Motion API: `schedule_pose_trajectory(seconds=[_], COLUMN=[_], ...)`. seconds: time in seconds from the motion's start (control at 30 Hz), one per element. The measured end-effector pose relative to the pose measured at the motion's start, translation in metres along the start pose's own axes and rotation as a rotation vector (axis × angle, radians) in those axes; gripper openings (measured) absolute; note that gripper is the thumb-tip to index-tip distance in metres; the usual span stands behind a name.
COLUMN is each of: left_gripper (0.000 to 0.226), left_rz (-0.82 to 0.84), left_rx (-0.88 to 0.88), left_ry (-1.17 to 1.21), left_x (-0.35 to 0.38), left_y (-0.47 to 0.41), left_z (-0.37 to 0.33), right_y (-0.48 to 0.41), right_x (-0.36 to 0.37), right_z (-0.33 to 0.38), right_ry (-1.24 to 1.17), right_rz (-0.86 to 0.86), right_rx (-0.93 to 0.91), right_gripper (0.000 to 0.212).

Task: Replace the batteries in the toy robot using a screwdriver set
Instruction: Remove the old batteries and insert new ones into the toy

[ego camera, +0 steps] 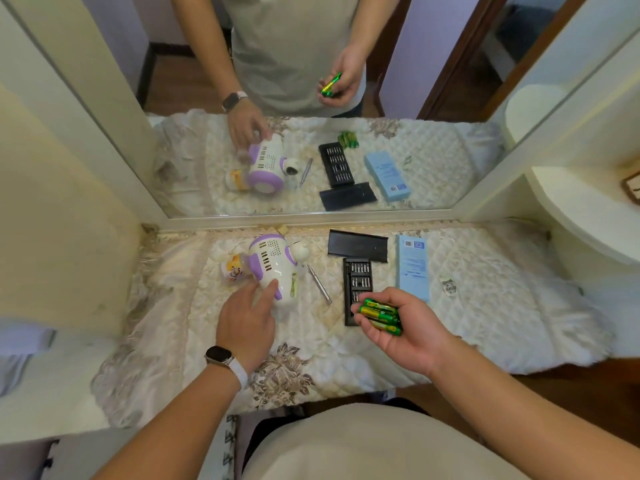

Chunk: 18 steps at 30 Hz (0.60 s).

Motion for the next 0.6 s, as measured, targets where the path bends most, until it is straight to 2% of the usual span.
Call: schedule_pose_trajectory(seconds=[0.07,0.23,0.33,0.47,0.6], left_gripper=[0.047,0.045,0.04,0.042,0.059], left_rz=[-0.041,-0.169,-0.188,-0.109,0.119], left_rx=[-0.01,0.018,0.071,0.085,0.039], left_ry=[-0.045,-0.098,-0.093,-0.084,-0.101], left_x=[-0.004,-0.012,-0.006,0.018,0.055], left_y=[0.004,0.005,-0.004,-0.026,-0.06], left_z=[-0.005,-0.044,-0.076,-0.128,-0.172], right_y=[-0.002,-0.01,-0.012,-0.007,0.002], right_x=[-0.006,-0.024,-0.038,-0.071,-0.116], right_z=[0.002,0.013,0.027,0.059,0.095], right_ry=[-0.008,-0.014,0.006,-0.012,0.02], right_rz=[0.019,0.065,0.08,0.069,0.061], right_rx=[0.004,0.043,0.061,0.055,0.035], right_gripper=[0.023,0.018,0.018,0.019,0.021])
Point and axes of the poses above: each hand's wrist, its own y-axis away from the middle knuckle, its own x-axis out of the palm, z = x × y, the point moved 4 cm from there along -y, towards the middle knuckle, and after that the axes turned 7 degrees about x, right-handed, at the moved point
